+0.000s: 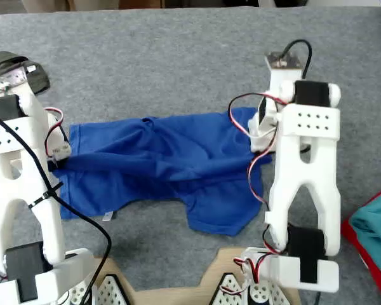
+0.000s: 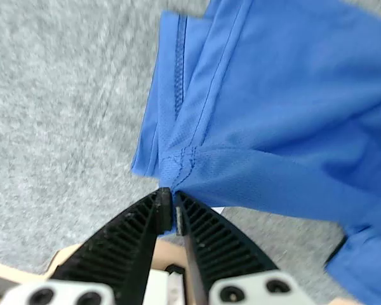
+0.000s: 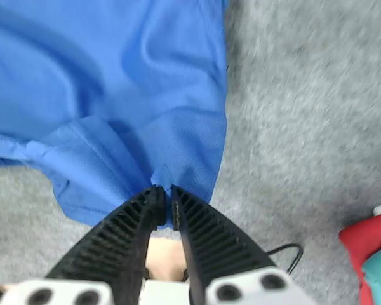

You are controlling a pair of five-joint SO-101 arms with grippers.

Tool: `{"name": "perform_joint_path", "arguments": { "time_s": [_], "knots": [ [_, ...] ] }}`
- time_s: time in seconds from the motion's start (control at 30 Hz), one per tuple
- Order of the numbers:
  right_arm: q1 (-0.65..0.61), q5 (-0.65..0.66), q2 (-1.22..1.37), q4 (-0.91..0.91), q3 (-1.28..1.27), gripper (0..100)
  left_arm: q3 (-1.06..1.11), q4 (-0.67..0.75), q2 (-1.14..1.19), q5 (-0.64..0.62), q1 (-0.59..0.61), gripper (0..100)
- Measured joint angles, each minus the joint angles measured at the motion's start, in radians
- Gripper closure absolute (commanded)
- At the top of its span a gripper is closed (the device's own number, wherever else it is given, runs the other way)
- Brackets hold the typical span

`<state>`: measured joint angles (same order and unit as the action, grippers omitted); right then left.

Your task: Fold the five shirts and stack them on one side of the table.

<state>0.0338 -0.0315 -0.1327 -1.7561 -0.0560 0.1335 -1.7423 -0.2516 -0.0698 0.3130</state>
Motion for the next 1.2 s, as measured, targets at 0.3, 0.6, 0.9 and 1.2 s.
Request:
{"name": "perform_joint_path", "arguments": {
  "time_s": [0.3,0.6,0.9,1.2],
  "knots": [
    [0.035,0.0,-0.061,0.0,-0.149,99.4,0.215,0.0,0.0,0.132,0.0,98],
    [0.066,0.029,-0.064,0.002,-0.264,99.4,0.307,0.0,0.0,0.276,0.0,98],
    [0.097,0.041,-0.081,0.037,-0.342,99.4,0.356,0.0,0.0,0.285,0.0,98],
    [0.129,0.098,-0.083,0.046,-0.342,88.9,0.356,0.0,0.0,0.319,0.0,98]
  ]
}}
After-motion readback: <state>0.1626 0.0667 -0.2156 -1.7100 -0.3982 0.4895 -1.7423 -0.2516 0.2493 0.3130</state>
